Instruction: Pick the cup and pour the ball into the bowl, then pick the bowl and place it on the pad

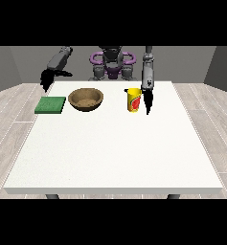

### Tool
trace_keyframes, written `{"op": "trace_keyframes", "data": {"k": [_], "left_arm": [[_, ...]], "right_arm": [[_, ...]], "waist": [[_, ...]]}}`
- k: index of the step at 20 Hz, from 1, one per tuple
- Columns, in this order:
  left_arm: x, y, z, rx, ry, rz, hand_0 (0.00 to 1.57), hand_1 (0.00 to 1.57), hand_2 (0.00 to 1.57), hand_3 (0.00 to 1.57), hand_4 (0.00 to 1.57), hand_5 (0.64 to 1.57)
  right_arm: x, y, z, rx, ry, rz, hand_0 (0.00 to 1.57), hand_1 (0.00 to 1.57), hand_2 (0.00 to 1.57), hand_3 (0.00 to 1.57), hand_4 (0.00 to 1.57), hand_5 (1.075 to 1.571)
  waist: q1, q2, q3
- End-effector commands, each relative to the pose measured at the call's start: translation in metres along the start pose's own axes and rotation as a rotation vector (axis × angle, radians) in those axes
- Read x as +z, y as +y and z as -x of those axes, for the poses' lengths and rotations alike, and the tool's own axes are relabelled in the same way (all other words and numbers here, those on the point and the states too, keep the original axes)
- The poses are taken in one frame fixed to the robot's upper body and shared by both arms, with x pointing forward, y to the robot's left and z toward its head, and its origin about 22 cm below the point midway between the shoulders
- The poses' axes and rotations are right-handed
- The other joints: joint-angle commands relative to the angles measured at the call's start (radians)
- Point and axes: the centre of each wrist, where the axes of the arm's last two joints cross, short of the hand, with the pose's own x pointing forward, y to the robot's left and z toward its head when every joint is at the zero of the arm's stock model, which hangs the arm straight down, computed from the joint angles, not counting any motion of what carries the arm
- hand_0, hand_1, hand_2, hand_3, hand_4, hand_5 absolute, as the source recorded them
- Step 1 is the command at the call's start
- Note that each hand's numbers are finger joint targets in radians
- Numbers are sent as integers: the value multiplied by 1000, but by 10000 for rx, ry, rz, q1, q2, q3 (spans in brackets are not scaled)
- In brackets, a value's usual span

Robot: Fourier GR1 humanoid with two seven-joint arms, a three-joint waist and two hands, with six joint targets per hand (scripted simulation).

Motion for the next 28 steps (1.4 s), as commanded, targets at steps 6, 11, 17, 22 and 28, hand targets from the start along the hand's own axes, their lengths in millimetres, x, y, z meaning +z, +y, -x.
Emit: {"op": "trace_keyframes", "data": {"k": [6, 11, 17, 22, 28], "left_arm": [[-33, 3, -3, 192, -774, -843, 661, 661, 865, 0, 0, 1427], [-17, 40, 0, -3894, -1165, -2062, 1315, 1315, 1571, 1571, 1007, 1545], [3, 35, 6, -5422, -144, -1712, 1317, 1317, 1571, 1571, 1066, 1541], [-5, 6, -4, -8019, -450, -989, 1364, 1364, 1571, 1571, 1022, 1534], [14, -54, 7, -10355, -672, 805, 1360, 1360, 1571, 1571, 968, 1559]], "right_arm": [[-14, -6, -21, 222, -1076, -132, 0, 0, 0, 0, 0, 1569], [-29, -13, -43, 251, -1273, -788, 0, 0, 143, 410, 0, 1569], [-25, -34, -39, 168, -59, -586, 0, 0, 0, 400, 0, 1569], [6, -32, 13, -1, 1731, -263, 0, 0, 214, 380, 0, 1570], [23, -41, 37, -263, 2726, 261, 0, 0, 155, 241, 351, 1566]], "waist": [[-547, 1183, -6], [-1170, 1471, -3], [-1311, 103, 13], [-891, -1723, 57], [-656, -2891, 91]]}}
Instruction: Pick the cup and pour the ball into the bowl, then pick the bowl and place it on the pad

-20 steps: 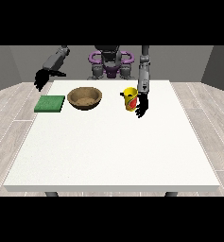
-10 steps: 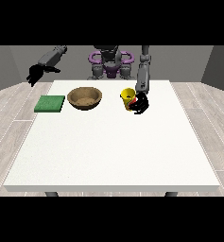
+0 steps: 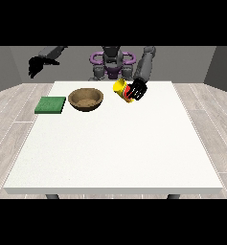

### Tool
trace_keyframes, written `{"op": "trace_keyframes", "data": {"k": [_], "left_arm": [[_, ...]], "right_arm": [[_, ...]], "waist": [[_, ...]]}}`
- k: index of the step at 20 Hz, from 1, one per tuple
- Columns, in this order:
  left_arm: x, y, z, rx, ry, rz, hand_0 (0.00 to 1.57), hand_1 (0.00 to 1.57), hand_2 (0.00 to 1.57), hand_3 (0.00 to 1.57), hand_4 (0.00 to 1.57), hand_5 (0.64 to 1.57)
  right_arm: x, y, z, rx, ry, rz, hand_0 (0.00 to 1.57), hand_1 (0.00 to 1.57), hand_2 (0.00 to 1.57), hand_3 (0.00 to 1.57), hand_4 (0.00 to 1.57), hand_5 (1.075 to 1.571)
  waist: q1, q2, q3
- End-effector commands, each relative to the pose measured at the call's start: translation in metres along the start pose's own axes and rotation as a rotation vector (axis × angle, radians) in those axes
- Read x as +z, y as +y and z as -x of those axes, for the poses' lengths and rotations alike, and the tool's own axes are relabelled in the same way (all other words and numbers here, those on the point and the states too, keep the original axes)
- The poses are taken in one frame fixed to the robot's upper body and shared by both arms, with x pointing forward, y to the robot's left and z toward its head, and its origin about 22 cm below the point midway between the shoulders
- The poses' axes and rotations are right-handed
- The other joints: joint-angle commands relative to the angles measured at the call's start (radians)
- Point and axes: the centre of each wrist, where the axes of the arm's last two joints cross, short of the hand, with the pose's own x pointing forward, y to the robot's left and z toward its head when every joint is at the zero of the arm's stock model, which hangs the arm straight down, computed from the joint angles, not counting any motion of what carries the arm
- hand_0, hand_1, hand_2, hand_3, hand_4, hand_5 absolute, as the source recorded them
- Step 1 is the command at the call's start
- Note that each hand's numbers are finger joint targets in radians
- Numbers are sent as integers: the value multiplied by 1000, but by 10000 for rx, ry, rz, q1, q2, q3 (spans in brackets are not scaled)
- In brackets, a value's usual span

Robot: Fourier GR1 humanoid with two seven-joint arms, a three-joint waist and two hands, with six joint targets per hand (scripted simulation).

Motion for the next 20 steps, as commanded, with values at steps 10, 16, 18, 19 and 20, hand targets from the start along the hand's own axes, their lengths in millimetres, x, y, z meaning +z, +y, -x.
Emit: {"op": "trace_keyframes", "data": {"k": [10, 16, 18, 19, 20], "left_arm": [[9, -72, -137, -3657, -1705, 2390, 1241, 1241, 1571, 1571, 866, 1563], [-32, -60, -207, -6528, -4095, 2615, 543, 543, 1571, 1571, 758, 1571], [-31, -63, -216, -7920, -4803, 3301, 848, 848, 1571, 1571, 820, 1563], [-17, -67, -211, -8109, -4984, 3727, 779, 779, 1571, 1571, 951, 1535], [-21, -64, -223, -8708, -5306, 3928, 488, 488, 1571, 1571, 1136, 1451]], "right_arm": [[24, -24, 42, -258, 1638, 646, 0, 0, 189, 235, 695, 1544], [45, -39, 57, -144, 1947, 1155, 0, 0, 158, 266, 730, 1540], [36, -25, 60, -339, 1937, 554, 0, 0, 106, 305, 736, 1539], [28, -30, 52, -552, 1891, 335, 0, 0, 0, 276, 741, 1540], [29, -37, 49, -307, 1889, 618, 0, 0, 0, 240, 739, 1538]], "waist": [[554, -1661, -50], [1158, -1794, -35], [674, -1918, -33], [445, -1678, -44], [483, -1735, -38]]}}
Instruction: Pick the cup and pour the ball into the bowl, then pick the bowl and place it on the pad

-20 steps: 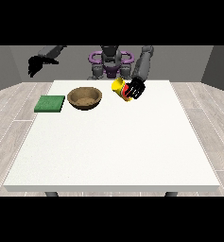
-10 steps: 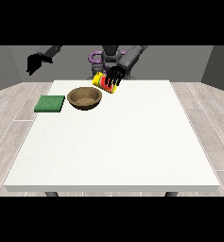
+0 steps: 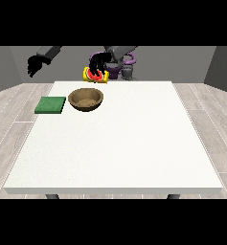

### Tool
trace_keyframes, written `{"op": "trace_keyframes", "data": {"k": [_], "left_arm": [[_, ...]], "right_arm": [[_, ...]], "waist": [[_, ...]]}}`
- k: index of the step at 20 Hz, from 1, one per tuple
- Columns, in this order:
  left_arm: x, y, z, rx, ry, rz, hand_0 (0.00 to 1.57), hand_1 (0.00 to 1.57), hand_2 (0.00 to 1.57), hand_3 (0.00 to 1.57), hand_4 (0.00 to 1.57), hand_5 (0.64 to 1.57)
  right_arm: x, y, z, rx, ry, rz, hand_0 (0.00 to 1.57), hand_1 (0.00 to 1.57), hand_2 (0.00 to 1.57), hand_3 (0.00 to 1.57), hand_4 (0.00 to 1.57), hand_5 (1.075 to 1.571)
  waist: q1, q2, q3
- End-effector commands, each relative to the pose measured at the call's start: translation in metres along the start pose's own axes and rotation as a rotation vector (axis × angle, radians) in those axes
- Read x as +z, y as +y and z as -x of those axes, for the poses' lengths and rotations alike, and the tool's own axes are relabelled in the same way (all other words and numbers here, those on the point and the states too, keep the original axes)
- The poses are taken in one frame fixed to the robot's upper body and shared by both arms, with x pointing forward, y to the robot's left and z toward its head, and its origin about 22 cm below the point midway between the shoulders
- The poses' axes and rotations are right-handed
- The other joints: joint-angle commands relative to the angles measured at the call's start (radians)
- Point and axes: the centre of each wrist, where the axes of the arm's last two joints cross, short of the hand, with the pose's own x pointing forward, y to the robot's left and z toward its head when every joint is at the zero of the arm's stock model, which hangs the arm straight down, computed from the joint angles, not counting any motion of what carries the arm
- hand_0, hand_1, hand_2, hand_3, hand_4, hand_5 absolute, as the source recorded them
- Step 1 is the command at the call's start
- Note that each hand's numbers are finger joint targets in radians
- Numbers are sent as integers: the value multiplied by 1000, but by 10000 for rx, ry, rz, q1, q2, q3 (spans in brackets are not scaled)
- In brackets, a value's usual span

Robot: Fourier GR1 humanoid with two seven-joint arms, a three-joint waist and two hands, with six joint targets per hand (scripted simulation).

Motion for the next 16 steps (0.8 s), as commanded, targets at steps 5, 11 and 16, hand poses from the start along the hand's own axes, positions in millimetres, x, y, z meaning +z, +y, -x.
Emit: {"op": "trace_keyframes", "data": {"k": [5, 11, 16], "left_arm": [[-22, 34, -26, -5616, -2492, 616, 1528, 1528, 1571, 1571, 1193, 1453], [-15, 33, -33, -6911, -3413, 1185, 1511, 1511, 1571, 1571, 1239, 1442], [-14, 27, -22, -6943, -3035, 955, 1511, 1511, 1571, 1571, 1209, 1470]], "right_arm": [[1, -1, 7, -74, 81, 126, 0, 0, 0, 275, 752, 1538], [-2, -6, 0, -10, 260, 604, 0, 0, 55, 211, 745, 1529], [1, -5, 2, -44, 309, 221, 0, 0, 0, 261, 757, 1543]], "waist": [[144, -159, -1], [575, -487, -38], [536, -103, -43]]}}
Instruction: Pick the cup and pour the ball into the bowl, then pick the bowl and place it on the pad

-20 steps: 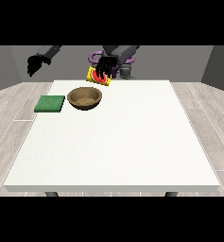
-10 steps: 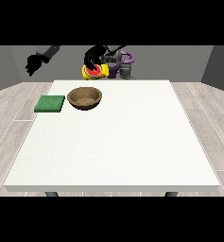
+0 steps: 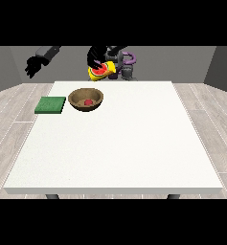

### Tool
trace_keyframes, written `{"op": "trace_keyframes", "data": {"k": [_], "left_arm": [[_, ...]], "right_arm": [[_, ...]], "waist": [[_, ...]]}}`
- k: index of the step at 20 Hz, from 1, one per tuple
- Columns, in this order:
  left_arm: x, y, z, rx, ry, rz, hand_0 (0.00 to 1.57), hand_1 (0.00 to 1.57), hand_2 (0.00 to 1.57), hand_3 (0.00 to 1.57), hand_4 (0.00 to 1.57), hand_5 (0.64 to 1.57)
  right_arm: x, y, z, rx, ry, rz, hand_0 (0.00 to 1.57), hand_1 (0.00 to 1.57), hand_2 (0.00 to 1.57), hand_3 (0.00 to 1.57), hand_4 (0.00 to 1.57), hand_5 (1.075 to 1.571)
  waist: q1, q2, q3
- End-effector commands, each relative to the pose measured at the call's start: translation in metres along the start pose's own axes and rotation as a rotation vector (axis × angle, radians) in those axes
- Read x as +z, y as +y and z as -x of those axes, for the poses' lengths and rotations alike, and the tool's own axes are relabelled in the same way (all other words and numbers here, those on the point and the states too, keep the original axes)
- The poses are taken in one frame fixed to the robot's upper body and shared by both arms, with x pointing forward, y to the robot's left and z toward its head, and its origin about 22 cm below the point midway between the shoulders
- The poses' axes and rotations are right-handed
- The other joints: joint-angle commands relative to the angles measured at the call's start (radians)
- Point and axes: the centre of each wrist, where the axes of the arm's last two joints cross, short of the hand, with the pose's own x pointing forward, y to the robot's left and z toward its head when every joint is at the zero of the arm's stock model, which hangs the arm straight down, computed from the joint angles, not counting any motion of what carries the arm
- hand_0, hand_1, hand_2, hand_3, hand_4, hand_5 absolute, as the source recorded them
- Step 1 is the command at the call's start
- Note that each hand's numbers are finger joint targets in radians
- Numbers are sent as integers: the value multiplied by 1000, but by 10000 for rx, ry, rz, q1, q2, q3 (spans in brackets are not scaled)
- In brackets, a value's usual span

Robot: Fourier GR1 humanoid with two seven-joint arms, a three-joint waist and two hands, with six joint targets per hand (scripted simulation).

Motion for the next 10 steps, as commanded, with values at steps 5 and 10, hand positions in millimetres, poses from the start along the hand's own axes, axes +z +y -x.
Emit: {"op": "trace_keyframes", "data": {"k": [5, 10], "left_arm": [[4, -3, 33, 6636, 2535, -417, 0, 0, 1571, 1571, 1244, 1458], [21, -33, 39, 10436, 5111, -985, 489, 489, 1571, 1571, 950, 1567]], "right_arm": [[10, -13, 1, -74, 324, 360, 0, 0, 0, 195, 756, 1554], [1, 8, 5, -434, 100, 523, 0, 0, 212, 253, 751, 1556]], "waist": [[690, -261, -51], [906, 246, -61]]}}
